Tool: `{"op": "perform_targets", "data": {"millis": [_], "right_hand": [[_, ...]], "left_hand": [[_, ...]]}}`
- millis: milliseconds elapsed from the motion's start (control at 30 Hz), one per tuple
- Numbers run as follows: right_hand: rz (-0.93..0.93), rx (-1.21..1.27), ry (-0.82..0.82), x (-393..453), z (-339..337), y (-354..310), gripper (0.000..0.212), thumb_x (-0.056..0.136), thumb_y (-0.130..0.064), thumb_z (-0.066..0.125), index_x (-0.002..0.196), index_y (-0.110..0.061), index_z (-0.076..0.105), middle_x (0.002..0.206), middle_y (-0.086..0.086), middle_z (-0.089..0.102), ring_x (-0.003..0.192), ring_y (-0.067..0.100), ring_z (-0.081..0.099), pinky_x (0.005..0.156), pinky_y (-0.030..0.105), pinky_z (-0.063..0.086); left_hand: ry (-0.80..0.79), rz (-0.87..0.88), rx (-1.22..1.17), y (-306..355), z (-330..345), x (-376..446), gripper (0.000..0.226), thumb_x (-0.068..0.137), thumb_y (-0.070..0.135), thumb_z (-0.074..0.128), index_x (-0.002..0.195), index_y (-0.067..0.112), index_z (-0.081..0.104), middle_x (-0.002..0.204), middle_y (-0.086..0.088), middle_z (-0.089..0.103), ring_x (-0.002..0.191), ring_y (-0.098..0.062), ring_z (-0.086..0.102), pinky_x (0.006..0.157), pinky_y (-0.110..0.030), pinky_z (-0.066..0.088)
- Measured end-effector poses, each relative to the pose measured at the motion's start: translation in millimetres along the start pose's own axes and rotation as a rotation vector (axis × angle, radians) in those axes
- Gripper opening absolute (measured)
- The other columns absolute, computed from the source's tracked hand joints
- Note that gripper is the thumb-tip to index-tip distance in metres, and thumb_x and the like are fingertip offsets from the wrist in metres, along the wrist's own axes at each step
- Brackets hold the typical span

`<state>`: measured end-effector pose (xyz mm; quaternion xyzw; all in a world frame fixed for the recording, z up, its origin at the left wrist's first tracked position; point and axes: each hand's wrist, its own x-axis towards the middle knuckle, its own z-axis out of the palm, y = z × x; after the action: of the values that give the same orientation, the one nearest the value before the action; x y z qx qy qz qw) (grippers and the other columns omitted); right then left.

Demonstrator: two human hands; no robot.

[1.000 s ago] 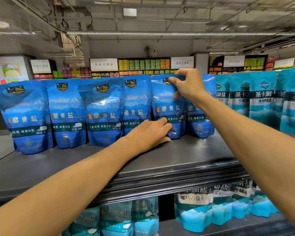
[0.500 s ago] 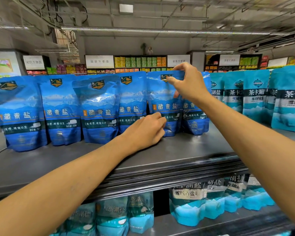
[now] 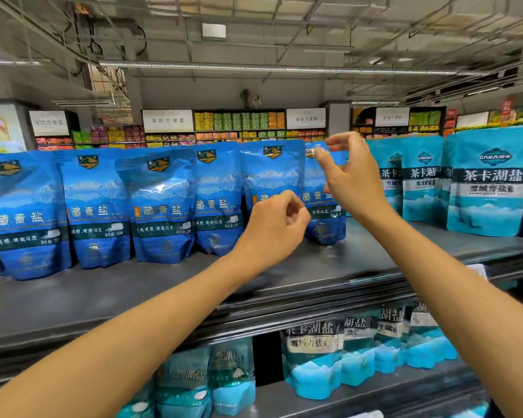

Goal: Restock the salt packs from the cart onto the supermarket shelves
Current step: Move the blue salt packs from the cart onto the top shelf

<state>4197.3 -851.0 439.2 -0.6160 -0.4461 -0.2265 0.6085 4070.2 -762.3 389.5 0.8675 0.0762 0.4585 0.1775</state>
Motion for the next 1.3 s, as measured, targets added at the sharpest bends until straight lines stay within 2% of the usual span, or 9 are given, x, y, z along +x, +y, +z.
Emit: {"op": "perform_targets", "data": {"millis": [133, 233, 400, 733, 900, 967, 1067, 1167, 1300], "right_hand": [[0.023, 0.081, 0.057, -43.3, -38.5, 11.0, 0.017, 0.097, -0.026, 0.061, 0.108, -0.015, 0.056, 0.098, -0.003, 0.062, 0.067, 0.016, 0.064, 0.056, 0.039, 0.055], [0.047, 0.121, 0.118, -84.1, -69.9, 17.0, 0.003, 0.095, -0.026, 0.061, 0.094, -0.024, 0.06, 0.079, -0.006, 0.06, 0.052, 0.018, 0.057, 0.047, 0.025, 0.044], [0.085, 0.058, 0.203, -165.5, -130.6, 26.4, 0.006, 0.094, -0.028, 0.062, 0.093, -0.022, 0.064, 0.072, -0.006, 0.061, 0.049, 0.013, 0.056, 0.048, 0.023, 0.046], [0.613, -0.364, 0.632, -403.6, -257.2, 25.2, 0.024, 0.092, -0.017, 0.07, 0.074, -0.016, 0.053, 0.052, 0.0, 0.05, 0.042, 0.017, 0.049, 0.044, 0.03, 0.042], [0.911, -0.511, 0.869, -539.9, -306.2, 24.3, 0.035, 0.098, -0.029, 0.06, 0.069, -0.011, 0.051, 0.049, -0.003, 0.051, 0.041, 0.009, 0.048, 0.042, 0.019, 0.04], [1.043, -0.587, 0.933, -598.7, -323.1, 31.1, 0.037, 0.1, -0.027, 0.057, 0.067, -0.012, 0.051, 0.052, 0.0, 0.052, 0.048, 0.013, 0.051, 0.049, 0.027, 0.045], [1.292, -0.625, 1.0, -683.0, -339.9, 48.6, 0.033, 0.1, -0.02, 0.056, 0.068, -0.016, 0.053, 0.065, 0.011, 0.058, 0.067, 0.027, 0.058, 0.066, 0.047, 0.047], [1.475, -0.687, 1.013, -762.0, -340.6, 64.1, 0.019, 0.099, -0.017, 0.057, 0.081, -0.022, 0.06, 0.076, 0.0, 0.064, 0.069, 0.014, 0.062, 0.061, 0.023, 0.046], [1.609, -0.752, 0.86, -855.0, -340.3, 93.0, 0.015, 0.101, -0.014, 0.053, 0.087, -0.01, 0.058, 0.071, -0.014, 0.058, 0.062, -0.005, 0.062, 0.05, 0.004, 0.041]], "left_hand": [[0.097, -0.165, -0.334, 41.6, 17.5, -3.0, 0.012, 0.093, 0.018, 0.059, 0.082, 0.015, 0.065, 0.074, -0.003, 0.07, 0.068, -0.02, 0.068, 0.069, -0.035, 0.054], [0.113, -0.209, -0.576, 62.8, 35.2, -17.9, 0.012, 0.095, 0.016, 0.058, 0.084, 0.013, 0.064, 0.072, 0.002, 0.068, 0.058, -0.009, 0.064, 0.058, -0.028, 0.048], [0.006, -0.148, -0.872, 91.9, 87.1, -61.9, 0.013, 0.096, 0.011, 0.055, 0.086, 0.009, 0.063, 0.074, 0.0, 0.067, 0.06, -0.007, 0.062, 0.057, -0.017, 0.047], [-0.658, -0.26, -1.197, 168.3, 228.1, -237.0, 0.01, 0.092, 0.015, 0.059, 0.082, 0.02, 0.059, 0.073, -0.001, 0.065, 0.059, -0.003, 0.058, 0.055, -0.013, 0.043], [-1.163, -0.353, -1.111, 198.7, 290.5, -357.2, 0.024, 0.097, -0.003, 0.051, 0.079, 0.012, 0.056, 0.073, -0.009, 0.057, 0.062, -0.009, 0.056, 0.062, -0.026, 0.048], [-1.344, -0.373, -1.009, 205.3, 314.4, -411.0, 0.02, 0.098, 0.0, 0.051, 0.081, 0.01, 0.055, 0.076, -0.009, 0.055, 0.068, -0.019, 0.053, 0.065, -0.032, 0.047], [-1.512, -0.456, -0.839, 202.4, 357.0, -486.9, 0.018, 0.099, 0.003, 0.051, 0.085, 0.013, 0.053, 0.075, -0.003, 0.054, 0.067, -0.016, 0.053, 0.062, -0.019, 0.05], [-1.677, -0.482, -0.596, 184.6, 402.0, -557.5, 0.023, 0.1, 0.011, 0.05, 0.079, 0.018, 0.052, 0.077, -0.009, 0.058, 0.072, -0.026, 0.059, 0.071, -0.039, 0.053], [-1.792, -0.504, -0.343, 163.2, 457.4, -650.4, 0.025, 0.101, 0.019, 0.048, 0.076, 0.024, 0.05, 0.076, -0.005, 0.061, 0.066, -0.021, 0.06, 0.06, -0.033, 0.049]]}}
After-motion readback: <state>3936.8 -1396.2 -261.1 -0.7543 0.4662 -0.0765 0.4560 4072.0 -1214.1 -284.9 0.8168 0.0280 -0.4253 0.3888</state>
